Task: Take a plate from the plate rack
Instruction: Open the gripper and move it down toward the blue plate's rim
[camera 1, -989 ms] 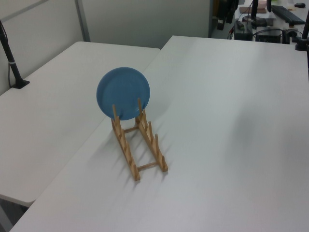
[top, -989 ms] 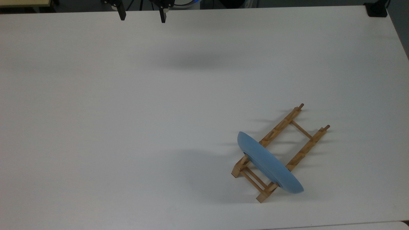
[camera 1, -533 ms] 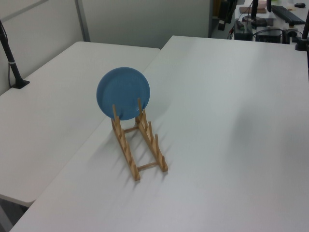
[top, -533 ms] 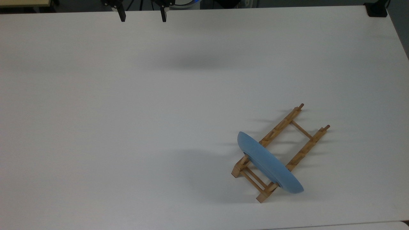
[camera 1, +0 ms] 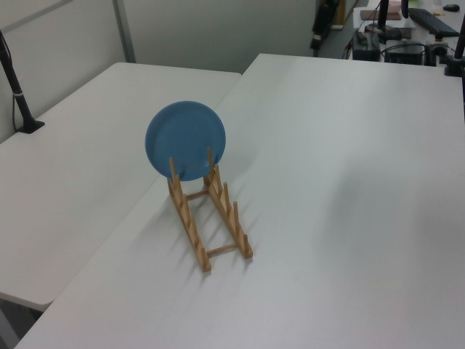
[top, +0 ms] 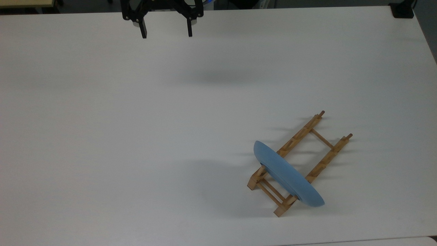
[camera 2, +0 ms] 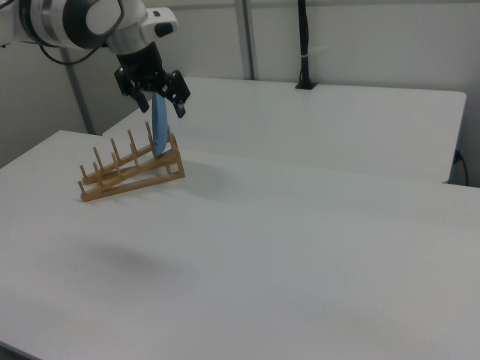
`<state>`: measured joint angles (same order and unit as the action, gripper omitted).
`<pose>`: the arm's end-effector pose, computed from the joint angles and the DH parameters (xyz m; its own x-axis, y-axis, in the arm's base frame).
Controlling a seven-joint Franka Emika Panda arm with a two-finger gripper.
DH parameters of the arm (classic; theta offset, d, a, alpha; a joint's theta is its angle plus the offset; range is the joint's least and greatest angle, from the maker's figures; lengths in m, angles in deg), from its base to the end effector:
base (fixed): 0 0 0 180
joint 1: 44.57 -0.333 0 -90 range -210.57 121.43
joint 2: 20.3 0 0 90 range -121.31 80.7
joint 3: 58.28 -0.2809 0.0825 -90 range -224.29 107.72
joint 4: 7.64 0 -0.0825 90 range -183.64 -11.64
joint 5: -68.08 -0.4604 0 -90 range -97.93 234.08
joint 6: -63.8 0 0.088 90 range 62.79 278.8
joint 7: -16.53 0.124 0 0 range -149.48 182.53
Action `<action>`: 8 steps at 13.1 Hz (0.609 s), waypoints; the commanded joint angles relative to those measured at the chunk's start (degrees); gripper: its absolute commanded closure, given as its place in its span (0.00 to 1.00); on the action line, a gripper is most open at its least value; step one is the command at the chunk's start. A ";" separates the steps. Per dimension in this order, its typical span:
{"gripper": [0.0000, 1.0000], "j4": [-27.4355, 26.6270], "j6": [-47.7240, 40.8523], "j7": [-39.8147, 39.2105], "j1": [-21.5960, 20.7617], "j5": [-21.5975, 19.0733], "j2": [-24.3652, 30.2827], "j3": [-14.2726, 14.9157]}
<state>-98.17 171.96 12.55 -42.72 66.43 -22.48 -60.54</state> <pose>0.6747 0.0070 0.5752 0.9612 0.0669 0.2677 0.0727 -0.9973 -0.0117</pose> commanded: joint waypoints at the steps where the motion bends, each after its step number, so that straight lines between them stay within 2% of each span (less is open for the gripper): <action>1: 0.00 -0.88 9.58 -0.15 -0.62 1.03 -1.42 -2.39; 4: 0.00 -0.80 18.45 -0.06 -1.06 1.47 -3.70 -3.71; 8: 0.00 -0.80 27.61 0.02 -4.48 2.43 -7.48 -3.72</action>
<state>-98.64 193.55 12.55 -44.81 67.13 -27.56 -64.49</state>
